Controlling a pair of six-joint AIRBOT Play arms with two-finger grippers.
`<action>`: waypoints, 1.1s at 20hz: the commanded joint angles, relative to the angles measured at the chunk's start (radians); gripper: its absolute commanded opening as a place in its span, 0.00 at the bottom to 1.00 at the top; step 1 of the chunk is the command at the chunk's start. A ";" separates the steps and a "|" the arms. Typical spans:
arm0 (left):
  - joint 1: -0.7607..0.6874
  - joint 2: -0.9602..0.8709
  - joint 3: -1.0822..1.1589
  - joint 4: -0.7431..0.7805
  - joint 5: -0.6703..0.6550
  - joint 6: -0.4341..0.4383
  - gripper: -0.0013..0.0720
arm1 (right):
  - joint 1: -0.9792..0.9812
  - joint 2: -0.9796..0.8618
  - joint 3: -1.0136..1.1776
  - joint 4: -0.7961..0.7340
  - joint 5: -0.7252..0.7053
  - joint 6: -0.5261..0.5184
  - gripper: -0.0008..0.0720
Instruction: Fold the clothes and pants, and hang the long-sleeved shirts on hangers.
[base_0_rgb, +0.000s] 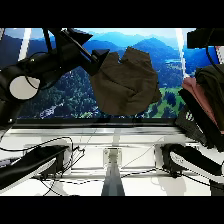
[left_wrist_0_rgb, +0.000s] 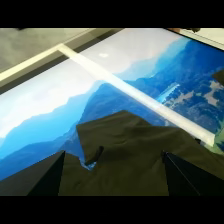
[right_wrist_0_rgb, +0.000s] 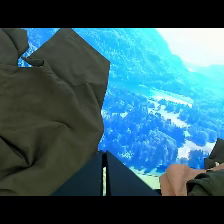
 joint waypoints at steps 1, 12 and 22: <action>0.001 0.000 0.000 0.000 0.000 0.000 0.98 | 0.001 0.000 0.000 0.000 0.000 0.000 0.03; 0.001 0.000 0.000 0.000 0.000 0.000 0.98 | 0.001 0.000 0.000 0.001 0.000 0.000 0.03; 0.000 0.000 0.000 -0.002 0.000 0.000 0.98 | 0.001 -0.001 0.000 0.034 -0.023 0.001 0.03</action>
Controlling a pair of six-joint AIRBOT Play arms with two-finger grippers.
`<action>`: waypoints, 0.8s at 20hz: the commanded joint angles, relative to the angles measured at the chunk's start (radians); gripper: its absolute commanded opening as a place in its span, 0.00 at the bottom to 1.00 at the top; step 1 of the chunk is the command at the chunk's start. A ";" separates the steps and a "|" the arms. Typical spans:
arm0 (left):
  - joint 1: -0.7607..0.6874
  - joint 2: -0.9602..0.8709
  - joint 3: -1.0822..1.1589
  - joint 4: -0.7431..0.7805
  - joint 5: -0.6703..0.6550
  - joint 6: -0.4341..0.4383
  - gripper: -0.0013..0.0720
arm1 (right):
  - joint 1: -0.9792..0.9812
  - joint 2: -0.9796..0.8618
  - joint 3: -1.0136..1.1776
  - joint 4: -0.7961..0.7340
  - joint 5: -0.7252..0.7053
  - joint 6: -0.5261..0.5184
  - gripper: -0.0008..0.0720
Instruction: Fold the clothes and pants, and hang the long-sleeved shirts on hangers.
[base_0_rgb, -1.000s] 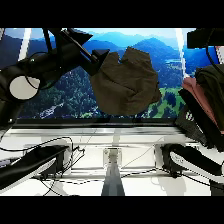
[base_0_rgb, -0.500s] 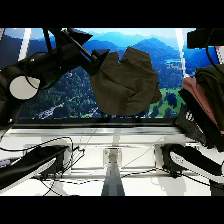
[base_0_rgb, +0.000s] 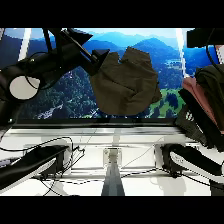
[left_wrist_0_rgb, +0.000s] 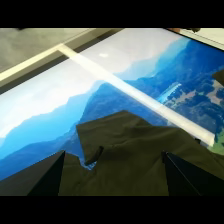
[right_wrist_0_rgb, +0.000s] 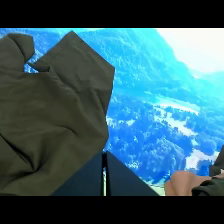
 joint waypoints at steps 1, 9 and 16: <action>0.000 0.001 0.000 -0.003 -0.008 0.000 0.98 | 0.000 -0.001 -0.001 -0.006 -0.006 -0.003 0.03; 0.006 0.003 0.000 0.010 -0.322 0.000 0.97 | -0.201 -0.002 -0.440 0.048 0.033 -0.056 0.02; 0.124 0.000 -0.001 0.028 -0.423 -0.058 0.56 | -0.275 0.000 -1.000 0.621 -0.007 -0.300 0.03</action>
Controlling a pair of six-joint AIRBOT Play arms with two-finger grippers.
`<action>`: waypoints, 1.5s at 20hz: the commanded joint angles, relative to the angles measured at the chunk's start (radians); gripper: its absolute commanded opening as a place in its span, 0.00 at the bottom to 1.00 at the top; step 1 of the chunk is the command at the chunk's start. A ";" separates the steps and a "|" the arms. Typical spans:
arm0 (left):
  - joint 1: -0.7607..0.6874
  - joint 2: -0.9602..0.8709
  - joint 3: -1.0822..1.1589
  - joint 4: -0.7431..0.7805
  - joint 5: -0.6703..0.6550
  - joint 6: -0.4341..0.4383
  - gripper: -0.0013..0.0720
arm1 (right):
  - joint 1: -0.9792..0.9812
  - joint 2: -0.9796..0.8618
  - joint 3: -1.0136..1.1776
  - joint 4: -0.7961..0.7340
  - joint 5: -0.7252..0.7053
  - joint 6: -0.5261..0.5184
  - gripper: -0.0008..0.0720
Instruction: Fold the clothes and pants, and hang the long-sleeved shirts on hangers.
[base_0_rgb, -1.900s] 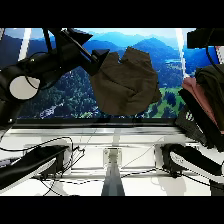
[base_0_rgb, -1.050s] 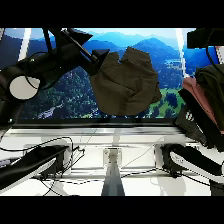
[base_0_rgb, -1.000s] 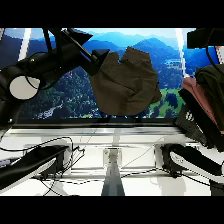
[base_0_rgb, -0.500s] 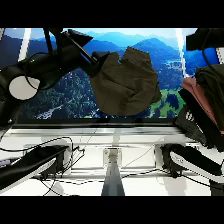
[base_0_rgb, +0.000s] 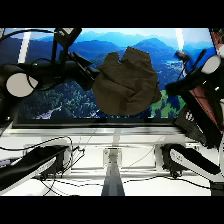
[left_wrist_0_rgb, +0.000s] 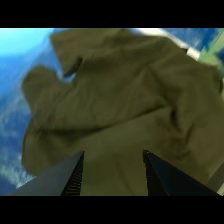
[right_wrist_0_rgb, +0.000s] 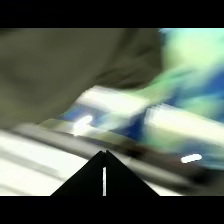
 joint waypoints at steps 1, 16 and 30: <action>0.083 -0.002 -0.006 0.017 -0.045 -0.042 0.56 | -0.021 0.001 -0.255 0.312 -0.028 -0.144 0.03; 0.320 -0.397 -0.371 -0.360 0.002 -0.137 0.99 | -0.021 0.001 -0.329 0.478 -0.070 -0.195 0.03; 0.209 -0.514 -0.261 -0.654 0.180 0.174 0.04 | -0.021 0.002 -0.326 0.478 -0.073 -0.194 0.03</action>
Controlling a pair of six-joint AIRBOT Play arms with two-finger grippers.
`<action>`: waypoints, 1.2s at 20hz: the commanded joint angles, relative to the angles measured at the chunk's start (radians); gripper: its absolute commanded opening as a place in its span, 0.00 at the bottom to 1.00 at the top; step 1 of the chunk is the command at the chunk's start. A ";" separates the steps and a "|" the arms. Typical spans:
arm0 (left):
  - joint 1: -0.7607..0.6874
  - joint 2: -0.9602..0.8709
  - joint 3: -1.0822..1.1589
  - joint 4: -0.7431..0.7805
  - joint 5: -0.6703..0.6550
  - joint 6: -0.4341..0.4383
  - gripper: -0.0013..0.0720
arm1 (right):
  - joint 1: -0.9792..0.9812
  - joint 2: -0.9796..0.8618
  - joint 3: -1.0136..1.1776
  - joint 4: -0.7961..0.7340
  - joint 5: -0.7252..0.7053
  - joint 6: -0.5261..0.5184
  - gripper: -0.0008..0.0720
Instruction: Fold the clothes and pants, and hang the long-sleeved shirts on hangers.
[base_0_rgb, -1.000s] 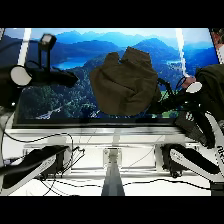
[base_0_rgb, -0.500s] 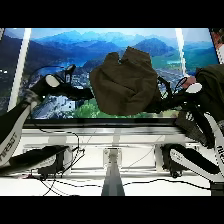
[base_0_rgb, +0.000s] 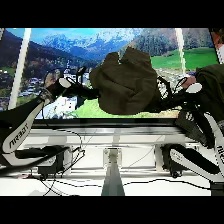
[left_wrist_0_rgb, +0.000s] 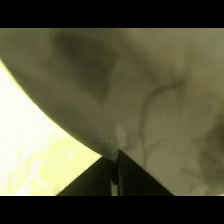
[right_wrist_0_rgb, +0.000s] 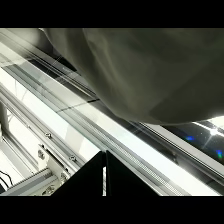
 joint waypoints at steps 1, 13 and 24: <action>0.003 0.048 0.095 -0.035 0.010 0.114 0.04 | -0.001 0.005 0.010 -0.001 -0.006 -0.005 0.03; 0.006 0.645 0.332 0.053 0.193 0.182 0.03 | -0.001 0.087 0.114 -0.174 -0.119 0.029 0.03; 0.006 0.664 0.330 0.258 0.195 0.140 0.03 | 0.043 0.084 -0.023 0.008 -0.272 0.188 0.67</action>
